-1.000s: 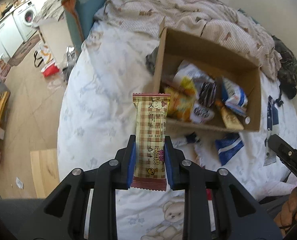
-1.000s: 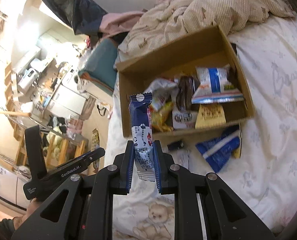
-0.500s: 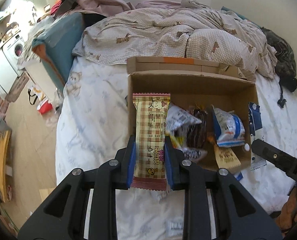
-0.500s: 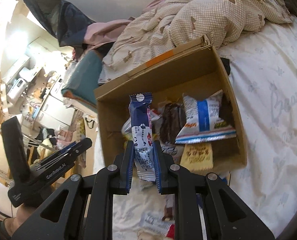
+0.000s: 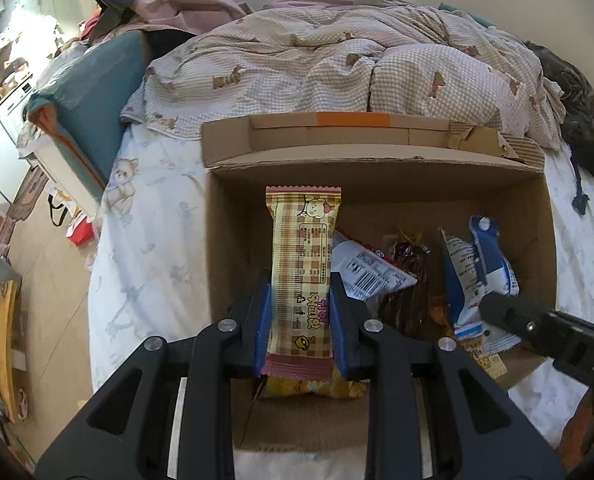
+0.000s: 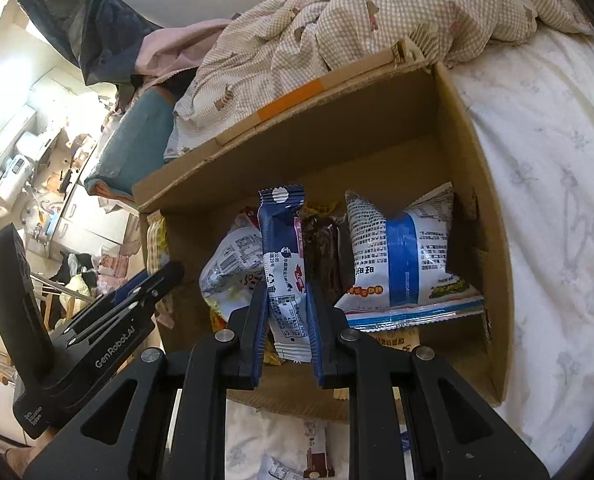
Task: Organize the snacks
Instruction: 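Carry the plaid bar into the box with the left tool while the right tool drops the blue bar in, then withdraw both open tools from the box toward the remaining bars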
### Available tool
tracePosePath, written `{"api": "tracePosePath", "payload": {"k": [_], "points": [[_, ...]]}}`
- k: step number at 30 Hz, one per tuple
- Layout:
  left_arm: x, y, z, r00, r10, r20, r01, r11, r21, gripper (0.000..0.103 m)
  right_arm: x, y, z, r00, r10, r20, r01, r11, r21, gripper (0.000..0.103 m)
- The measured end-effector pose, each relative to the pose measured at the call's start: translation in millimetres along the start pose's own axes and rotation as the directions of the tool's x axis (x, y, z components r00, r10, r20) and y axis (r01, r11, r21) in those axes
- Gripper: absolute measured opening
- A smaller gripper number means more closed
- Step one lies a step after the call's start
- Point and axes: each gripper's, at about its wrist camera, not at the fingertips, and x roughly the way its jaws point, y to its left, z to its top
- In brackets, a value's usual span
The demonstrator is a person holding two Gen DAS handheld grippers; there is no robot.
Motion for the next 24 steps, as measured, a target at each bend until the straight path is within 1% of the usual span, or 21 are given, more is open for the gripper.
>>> {"api": "tracePosePath", "payload": {"k": [3, 7, 13, 15, 17, 18, 19, 20, 21, 22, 23, 24], "points": [[6.0, -3.8, 0.3, 1.0, -0.005, -0.009, 0.005, 1.0, 0.009, 0.023, 5.8, -4.6, 0.8, 1.0, -0.007, -0.013, 0.008, 1.0, 0.021, 0.02], [7.8, -7.6, -0.4, 1.0, -0.004, 0.005, 0.004, 0.999, 0.034, 0.024, 9.7, -7.0, 1.9, 1.0, -0.007, -0.02, 0.008, 1.0, 0.03, 0.02], [9.5, -2.4, -0.1, 0.999, -0.045, -0.014, 0.044, 0.999, -0.004, 0.026, 10.1, -12.7, 4.8, 0.999, 0.028, -0.018, -0.027, 0.997, 0.069, 0.023], [9.1, -1.5, -0.3, 0.998, -0.063, -0.023, 0.062, 0.998, -0.016, 0.034, 8.7, -14.3, 5.1, 0.999, 0.052, -0.017, -0.05, 0.995, 0.082, 0.023], [6.3, -0.7, -1.5, 0.997, -0.069, -0.019, 0.069, 0.997, -0.028, 0.058, 6.3, -14.0, 5.7, 0.998, 0.06, -0.01, -0.059, 0.995, 0.083, 0.023], [3.8, -0.2, -2.5, 0.997, -0.072, -0.01, 0.071, 0.997, -0.034, 0.062, 4.7, -13.6, 5.9, 0.998, 0.056, -0.003, -0.056, 0.995, 0.079, 0.023], [2.1, 0.1, -3.2, 0.997, -0.076, -0.003, 0.076, 0.996, -0.039, 0.071, 2.7, -12.8, 6.2, 0.999, 0.054, 0.005, -0.054, 0.996, 0.075, 0.024], [-0.1, 0.8, -4.6, 0.996, -0.089, 0.006, 0.089, 0.995, -0.047, 0.078, 1.3, -12.3, 6.8, 0.999, 0.051, 0.009, -0.052, 0.996, 0.074, 0.026], [-1.3, 1.5, -5.4, 0.995, -0.098, 0.008, 0.098, 0.994, -0.052, 0.08, -0.1, -12.7, 7.3, 0.999, 0.051, 0.012, -0.052, 0.996, 0.079, 0.038], [-2.4, 1.8, -6.7, 0.994, -0.106, 0.009, 0.107, 0.993, -0.057, 0.082, -1.1, -14.2, 7.7, 0.998, 0.058, 0.015, -0.059, 0.994, 0.091, 0.061], [-3.6, 1.9, -8.0, 0.993, -0.117, 0.008, 0.118, 0.991, -0.06, 0.082, -2.6, -16.6, 7.4, 0.997, 0.071, 0.024, -0.073, 0.992, 0.106, 0.068], [-4.0, 1.7, -8.1, 0.992, -0.123, 0.007, 0.123, 0.991, -0.06, 0.082, -4.3, -18.2, 7.5, 0.997, 0.075, 0.034, -0.079, 0.991, 0.112, 0.069]]}}
